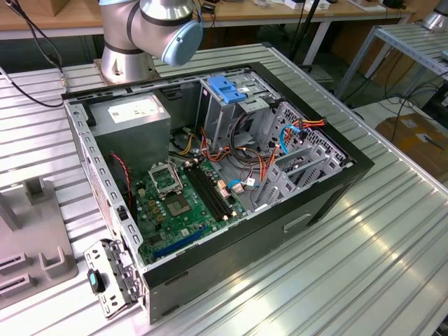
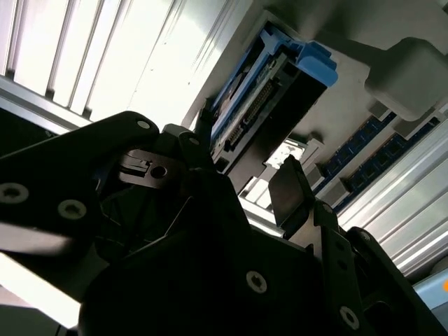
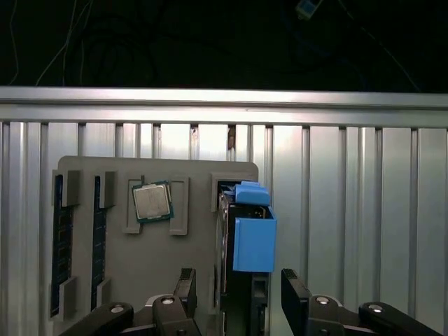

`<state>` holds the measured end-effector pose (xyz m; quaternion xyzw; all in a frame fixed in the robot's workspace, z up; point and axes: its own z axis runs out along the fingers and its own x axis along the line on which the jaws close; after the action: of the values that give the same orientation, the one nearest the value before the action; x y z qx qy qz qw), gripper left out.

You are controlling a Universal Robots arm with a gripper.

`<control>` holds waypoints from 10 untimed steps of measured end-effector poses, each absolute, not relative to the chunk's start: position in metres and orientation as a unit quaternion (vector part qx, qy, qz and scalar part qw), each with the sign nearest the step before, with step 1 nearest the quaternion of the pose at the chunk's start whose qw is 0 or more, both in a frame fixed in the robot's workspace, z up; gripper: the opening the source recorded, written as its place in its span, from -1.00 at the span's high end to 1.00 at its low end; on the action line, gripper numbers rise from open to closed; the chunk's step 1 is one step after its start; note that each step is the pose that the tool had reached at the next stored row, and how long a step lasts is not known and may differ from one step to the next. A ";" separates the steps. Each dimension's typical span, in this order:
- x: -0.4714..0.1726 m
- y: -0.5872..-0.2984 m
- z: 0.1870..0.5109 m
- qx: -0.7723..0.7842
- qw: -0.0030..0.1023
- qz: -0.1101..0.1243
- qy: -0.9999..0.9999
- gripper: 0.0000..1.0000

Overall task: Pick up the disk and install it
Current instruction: 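Pick up the disk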

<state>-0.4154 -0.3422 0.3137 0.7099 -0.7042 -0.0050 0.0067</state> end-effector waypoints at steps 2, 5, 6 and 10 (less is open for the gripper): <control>-0.415 -0.342 0.312 0.710 0.007 -0.005 -0.704 -0.20; -0.415 -0.342 0.309 0.710 0.007 -0.005 -0.704 -0.20; -0.415 -0.342 0.308 0.710 0.007 -0.005 -0.704 -0.20; -0.415 -0.342 0.307 0.710 0.007 -0.005 -0.704 -0.20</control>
<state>-0.4154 -0.3421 0.3073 0.7099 -0.7043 -0.0050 0.0068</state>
